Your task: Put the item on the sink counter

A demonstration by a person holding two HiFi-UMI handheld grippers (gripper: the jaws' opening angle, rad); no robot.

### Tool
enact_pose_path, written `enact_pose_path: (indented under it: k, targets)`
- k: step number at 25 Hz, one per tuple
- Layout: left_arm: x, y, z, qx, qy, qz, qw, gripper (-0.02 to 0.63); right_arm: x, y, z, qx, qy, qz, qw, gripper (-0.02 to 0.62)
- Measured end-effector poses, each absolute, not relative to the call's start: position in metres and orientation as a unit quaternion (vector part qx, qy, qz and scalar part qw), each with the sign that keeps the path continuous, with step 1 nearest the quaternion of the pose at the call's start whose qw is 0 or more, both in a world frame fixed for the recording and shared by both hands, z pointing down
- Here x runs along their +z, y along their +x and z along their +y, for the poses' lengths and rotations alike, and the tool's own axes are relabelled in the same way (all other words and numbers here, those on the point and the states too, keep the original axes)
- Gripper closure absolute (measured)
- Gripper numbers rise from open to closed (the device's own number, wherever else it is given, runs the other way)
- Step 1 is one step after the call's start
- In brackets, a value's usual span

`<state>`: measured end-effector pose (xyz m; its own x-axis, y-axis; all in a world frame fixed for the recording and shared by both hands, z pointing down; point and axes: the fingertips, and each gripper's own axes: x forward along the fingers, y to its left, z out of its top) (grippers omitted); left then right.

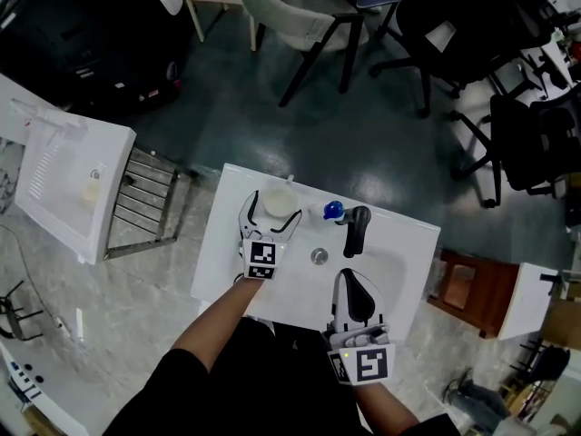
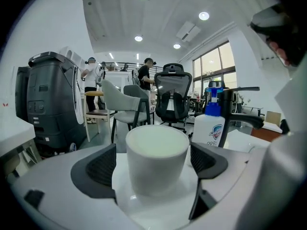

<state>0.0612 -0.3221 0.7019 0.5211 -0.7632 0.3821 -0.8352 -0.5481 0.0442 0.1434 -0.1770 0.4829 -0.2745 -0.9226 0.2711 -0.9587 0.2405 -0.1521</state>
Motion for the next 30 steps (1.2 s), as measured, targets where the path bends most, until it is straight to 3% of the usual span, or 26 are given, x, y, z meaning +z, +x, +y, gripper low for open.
enact_pose_path:
  k: [12, 17, 30]
  targets:
    - [0.652, 0.033, -0.246, 0.139, 0.874, -0.445, 0.136, 0.135, 0.466, 0.142, -0.128, 0.138, 0.635, -0.759, 0.042, 0.563]
    - [0.607, 0.028, -0.205, 0.119, 0.891, -0.423, 0.116, 0.135, 0.455, 0.148, -0.104, 0.126, 0.648, -0.75, 0.041, 0.563]
    - [0.506, -0.041, -0.1, 0.067, 0.897, -0.414, 0.137, 0.135, 0.419, 0.087, -0.028, 0.102, 0.639, -0.76, 0.061, 0.563]
